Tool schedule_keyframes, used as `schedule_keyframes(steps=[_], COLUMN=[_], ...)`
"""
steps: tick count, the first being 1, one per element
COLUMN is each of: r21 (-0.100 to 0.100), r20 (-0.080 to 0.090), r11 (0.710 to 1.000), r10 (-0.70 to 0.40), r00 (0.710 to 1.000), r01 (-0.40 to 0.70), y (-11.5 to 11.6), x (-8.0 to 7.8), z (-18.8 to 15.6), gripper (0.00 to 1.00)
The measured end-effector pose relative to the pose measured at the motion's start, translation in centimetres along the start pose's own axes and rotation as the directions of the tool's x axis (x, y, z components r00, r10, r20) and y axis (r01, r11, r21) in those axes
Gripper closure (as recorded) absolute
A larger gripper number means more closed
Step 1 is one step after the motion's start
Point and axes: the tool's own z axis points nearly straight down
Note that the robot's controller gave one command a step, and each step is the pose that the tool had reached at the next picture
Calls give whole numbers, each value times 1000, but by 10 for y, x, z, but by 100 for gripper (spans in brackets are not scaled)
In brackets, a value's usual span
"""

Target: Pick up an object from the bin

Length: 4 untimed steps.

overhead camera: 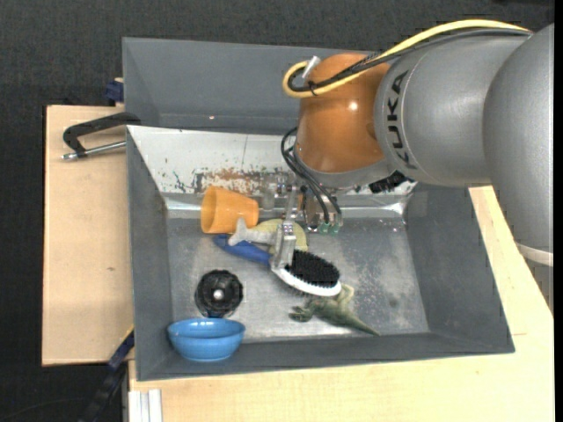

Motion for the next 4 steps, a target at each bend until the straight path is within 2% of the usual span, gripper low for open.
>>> schedule_keyframes(steps=[1, 2, 3, 4], r21=[-6, -5, 0, 0], r20=[9, 10, 13, 5], r11=[997, 996, 997, 997], r10=[-83, -87, -79, -79], r00=[997, 996, 997, 997], r01=[83, 87, 79, 79], y=[-43, -42, -45, -45], x=[34, 33, 52, 53], z=[71, 66, -56, -51], gripper=[0, 100, 100, 0])
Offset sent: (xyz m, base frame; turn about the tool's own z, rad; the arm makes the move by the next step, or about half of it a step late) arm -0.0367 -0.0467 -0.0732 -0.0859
